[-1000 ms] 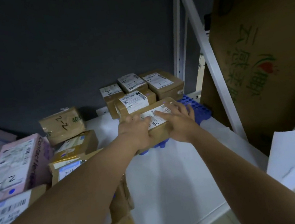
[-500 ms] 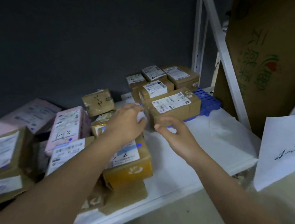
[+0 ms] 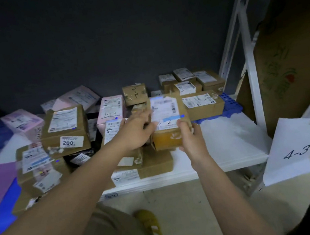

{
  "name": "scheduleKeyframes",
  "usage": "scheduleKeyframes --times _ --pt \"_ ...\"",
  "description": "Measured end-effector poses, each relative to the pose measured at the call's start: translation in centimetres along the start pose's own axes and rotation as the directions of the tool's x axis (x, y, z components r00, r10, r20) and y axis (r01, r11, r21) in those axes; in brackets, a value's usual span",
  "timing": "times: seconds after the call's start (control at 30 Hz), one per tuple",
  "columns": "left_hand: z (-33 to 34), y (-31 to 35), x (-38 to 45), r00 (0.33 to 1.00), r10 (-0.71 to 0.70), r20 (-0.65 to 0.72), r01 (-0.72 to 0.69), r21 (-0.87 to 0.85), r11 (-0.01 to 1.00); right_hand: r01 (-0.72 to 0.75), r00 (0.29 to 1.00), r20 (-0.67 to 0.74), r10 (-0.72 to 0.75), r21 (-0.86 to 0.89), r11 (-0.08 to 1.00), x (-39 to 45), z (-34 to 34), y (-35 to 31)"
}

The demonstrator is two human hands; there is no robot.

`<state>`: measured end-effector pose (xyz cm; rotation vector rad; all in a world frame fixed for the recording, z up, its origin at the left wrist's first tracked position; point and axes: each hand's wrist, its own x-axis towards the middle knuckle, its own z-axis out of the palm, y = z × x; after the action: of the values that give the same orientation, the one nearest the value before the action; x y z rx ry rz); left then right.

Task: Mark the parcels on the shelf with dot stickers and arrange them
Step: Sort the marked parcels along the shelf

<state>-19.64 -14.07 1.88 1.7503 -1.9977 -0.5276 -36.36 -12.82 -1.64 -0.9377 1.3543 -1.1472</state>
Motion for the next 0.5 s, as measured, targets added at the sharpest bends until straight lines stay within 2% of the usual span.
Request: scheduleKeyframes --times 0.07,0.13,0.27,0.37,0.5 --pt "-2.3 0.9 -2.4 0.996 -0.016 -0.092 -0.006 -0.233 0.973 0.136 0.990 0.029 -0.136 -0.001 0.991 -2.2 1.1 -1.8" --pt "-5.2 0.9 -5.2 0.986 -0.068 -0.155 0.006 -0.368 0.930 0.201 0.974 0.110 -0.197 -0.030 0.979 -4.5 3.5 -3.6" --pt "-11.6 -2.8 -11.0 0.922 -0.233 -0.309 0.029 -0.546 0.837 0.185 0.948 0.280 -0.152 -0.094 0.978 -8.6 12.3 -5.3" --pt "-16.3 -8.0 -15.7 0.834 -0.383 -0.398 0.061 -0.622 0.780 0.154 0.899 0.429 -0.087 -0.124 0.980 -12.3 20.3 -5.2" --pt "-21.0 -16.3 -21.4 0.699 -0.573 -0.428 0.154 -0.692 0.705 0.179 0.827 0.561 -0.034 -0.206 0.962 -16.7 31.1 -4.0"
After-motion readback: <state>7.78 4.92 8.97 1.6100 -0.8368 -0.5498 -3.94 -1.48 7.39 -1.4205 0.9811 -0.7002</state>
